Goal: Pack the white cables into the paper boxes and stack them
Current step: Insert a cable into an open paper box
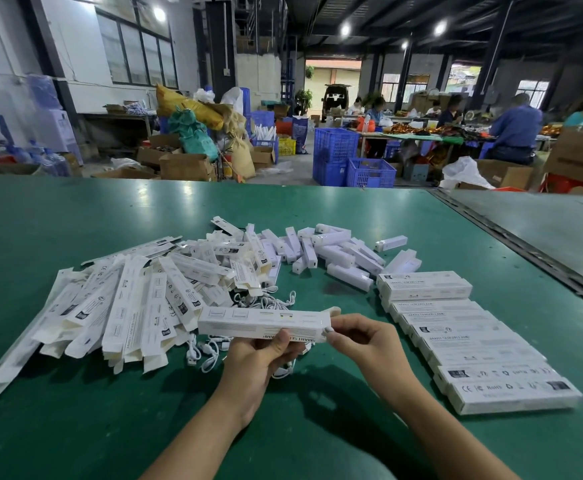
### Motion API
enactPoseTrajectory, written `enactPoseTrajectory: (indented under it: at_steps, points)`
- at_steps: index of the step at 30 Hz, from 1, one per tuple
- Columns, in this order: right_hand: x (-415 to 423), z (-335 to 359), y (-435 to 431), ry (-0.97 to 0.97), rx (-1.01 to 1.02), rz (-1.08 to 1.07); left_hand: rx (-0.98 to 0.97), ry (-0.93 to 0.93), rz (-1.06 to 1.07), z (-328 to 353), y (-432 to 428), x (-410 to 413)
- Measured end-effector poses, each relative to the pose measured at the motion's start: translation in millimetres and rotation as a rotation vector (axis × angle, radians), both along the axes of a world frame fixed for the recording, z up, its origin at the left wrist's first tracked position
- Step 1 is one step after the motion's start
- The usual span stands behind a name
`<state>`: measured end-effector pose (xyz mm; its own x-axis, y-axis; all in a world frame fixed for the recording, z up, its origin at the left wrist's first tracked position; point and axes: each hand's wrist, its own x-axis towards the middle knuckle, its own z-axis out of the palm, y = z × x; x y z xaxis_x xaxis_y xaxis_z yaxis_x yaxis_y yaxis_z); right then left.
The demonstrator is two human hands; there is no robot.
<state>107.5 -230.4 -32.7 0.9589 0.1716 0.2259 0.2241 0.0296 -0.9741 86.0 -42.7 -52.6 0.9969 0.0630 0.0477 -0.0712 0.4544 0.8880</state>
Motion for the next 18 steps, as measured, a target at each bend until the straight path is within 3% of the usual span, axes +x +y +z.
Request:
enactPoseTrajectory:
  at_steps: [5,18]
  points:
    - [-1.3,-0.9,-2.9,-0.037,-0.041,0.075,-0.03,0.021,-0.012,-0.7,2.8,2.2]
    - [3.8,-7.2,-0.2,0.006,0.08,-0.087,0.036,0.056,-0.039,-1.1,3.1,2.4]
